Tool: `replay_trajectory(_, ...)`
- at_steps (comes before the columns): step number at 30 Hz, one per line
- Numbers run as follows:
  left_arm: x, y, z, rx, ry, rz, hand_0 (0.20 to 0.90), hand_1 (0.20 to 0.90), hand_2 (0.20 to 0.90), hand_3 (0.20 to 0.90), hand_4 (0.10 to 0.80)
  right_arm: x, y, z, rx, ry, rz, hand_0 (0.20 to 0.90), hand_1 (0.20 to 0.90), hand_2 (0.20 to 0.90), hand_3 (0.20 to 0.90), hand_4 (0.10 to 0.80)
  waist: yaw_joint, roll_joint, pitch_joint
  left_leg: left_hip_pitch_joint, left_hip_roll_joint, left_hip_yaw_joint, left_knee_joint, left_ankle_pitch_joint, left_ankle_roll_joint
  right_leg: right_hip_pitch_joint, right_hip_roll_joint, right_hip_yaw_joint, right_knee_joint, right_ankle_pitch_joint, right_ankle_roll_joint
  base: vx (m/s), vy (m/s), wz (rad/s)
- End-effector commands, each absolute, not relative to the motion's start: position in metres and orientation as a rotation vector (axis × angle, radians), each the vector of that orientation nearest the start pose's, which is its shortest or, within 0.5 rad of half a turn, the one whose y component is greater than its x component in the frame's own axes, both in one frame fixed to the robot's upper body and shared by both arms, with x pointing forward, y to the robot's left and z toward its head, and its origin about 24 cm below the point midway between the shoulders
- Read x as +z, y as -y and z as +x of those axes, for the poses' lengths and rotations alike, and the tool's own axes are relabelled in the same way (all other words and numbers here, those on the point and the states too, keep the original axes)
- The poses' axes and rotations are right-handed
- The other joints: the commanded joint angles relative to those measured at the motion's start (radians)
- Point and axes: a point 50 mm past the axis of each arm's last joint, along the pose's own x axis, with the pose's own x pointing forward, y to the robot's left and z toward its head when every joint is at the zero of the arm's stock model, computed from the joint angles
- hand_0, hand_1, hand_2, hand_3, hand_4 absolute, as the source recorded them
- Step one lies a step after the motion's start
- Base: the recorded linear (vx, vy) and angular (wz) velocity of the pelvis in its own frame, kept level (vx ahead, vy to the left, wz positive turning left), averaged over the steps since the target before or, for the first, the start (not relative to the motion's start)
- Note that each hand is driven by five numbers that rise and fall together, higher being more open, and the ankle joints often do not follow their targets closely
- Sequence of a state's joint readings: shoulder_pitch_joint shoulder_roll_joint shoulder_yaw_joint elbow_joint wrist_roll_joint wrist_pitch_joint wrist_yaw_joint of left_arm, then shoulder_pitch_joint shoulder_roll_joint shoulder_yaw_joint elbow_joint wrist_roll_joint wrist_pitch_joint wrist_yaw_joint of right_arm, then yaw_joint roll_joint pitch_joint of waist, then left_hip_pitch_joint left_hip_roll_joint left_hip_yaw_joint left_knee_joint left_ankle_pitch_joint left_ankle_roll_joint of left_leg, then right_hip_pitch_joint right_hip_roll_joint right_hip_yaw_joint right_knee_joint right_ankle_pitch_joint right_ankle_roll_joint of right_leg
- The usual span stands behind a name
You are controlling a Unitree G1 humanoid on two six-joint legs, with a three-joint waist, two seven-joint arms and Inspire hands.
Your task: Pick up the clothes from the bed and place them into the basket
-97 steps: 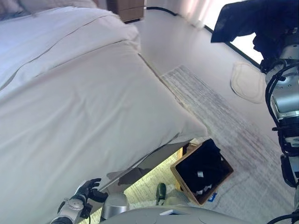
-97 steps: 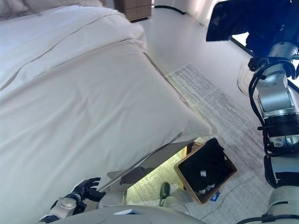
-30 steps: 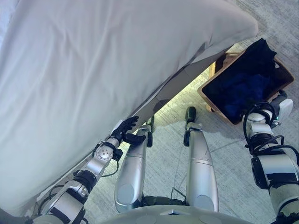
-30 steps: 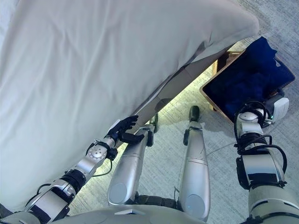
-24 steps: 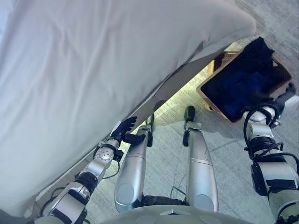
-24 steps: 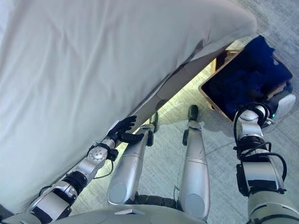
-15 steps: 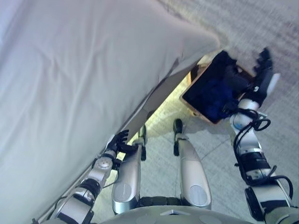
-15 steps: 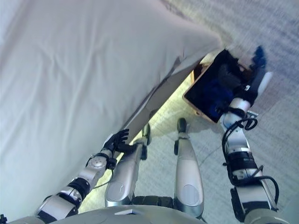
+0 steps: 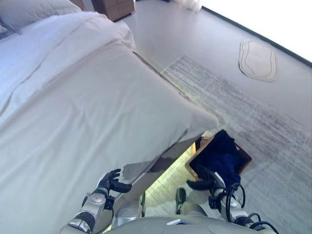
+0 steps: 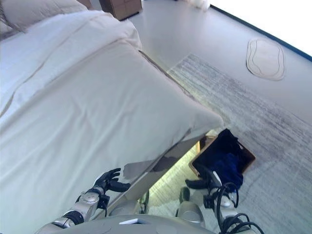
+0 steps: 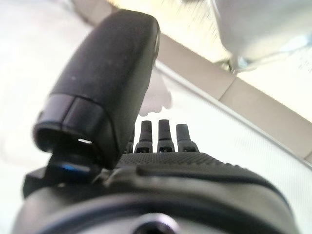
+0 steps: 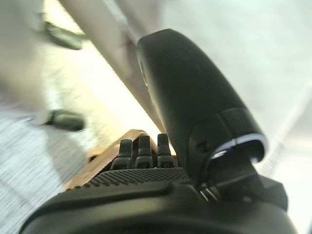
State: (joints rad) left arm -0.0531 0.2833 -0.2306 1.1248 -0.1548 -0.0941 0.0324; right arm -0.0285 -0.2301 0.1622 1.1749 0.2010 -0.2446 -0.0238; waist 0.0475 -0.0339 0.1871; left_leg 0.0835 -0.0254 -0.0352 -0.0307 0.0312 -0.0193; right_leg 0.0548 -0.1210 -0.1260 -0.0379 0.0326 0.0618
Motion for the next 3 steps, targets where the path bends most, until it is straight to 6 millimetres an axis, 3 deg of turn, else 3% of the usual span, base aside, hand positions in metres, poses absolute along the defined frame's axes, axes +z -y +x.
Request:
replay_trajectory(1, -0.151, -0.245, 0.109, 0.074, -1.069, 0.237, 0.900, 0.900, 0.900, 0.900, 0.800, -0.131, 0.245, 0.139, -0.231, -0.770, -0.191, 0.900, 0.900, 0.900, 0.900, 0.800, -0.012, 0.002, -0.050, -0.023, -0.003, 0.033, 0.022, -0.072, 0.039, -0.031, 0.028, -0.013, 0.091, -0.020, 0.018, 0.034, 0.033, -0.05)
replay_trajectory(3, -0.154, -0.245, 0.098, 0.092, -1.103, 0.188, 0.900, 0.900, 0.900, 0.900, 0.800, -0.135, 0.244, 0.131, -0.216, -0.800, -0.167, 0.900, 0.900, 0.900, 0.900, 0.800, -0.021, 0.005, -0.059, -0.003, -0.004, 0.035, 0.008, -0.072, 0.041, -0.014, 0.034, -0.005, 0.079, -0.021, 0.017, 0.025, 0.038, -0.04)
